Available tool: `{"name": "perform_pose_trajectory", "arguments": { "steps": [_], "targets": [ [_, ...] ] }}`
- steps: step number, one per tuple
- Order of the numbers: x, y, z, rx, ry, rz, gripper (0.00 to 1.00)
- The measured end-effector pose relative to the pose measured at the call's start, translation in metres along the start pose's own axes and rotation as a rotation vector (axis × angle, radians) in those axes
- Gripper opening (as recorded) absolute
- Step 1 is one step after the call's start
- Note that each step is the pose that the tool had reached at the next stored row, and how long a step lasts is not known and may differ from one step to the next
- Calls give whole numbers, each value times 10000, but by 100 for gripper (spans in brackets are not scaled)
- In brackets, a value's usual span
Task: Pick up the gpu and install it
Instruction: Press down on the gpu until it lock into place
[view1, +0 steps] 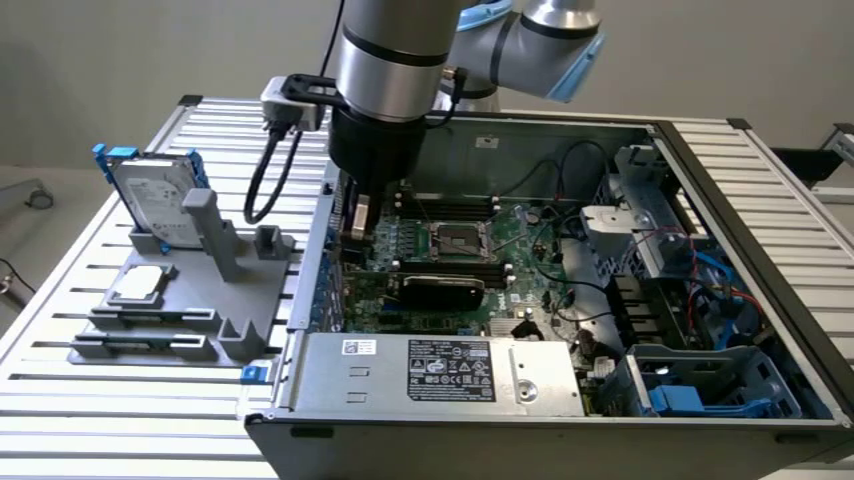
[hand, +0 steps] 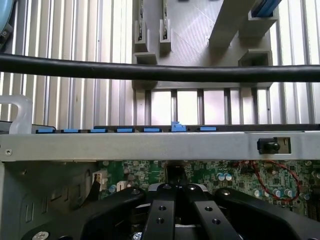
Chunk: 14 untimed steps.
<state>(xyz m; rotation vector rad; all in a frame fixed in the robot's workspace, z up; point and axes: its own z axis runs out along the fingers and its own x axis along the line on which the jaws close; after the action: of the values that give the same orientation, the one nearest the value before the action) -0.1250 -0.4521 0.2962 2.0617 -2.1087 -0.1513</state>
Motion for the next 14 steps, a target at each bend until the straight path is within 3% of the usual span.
{"name": "perform_pose_trajectory", "arguments": {
  "steps": [14],
  "targets": [
    [-11,19,-31,-84,78,13,11]
  ]
}}
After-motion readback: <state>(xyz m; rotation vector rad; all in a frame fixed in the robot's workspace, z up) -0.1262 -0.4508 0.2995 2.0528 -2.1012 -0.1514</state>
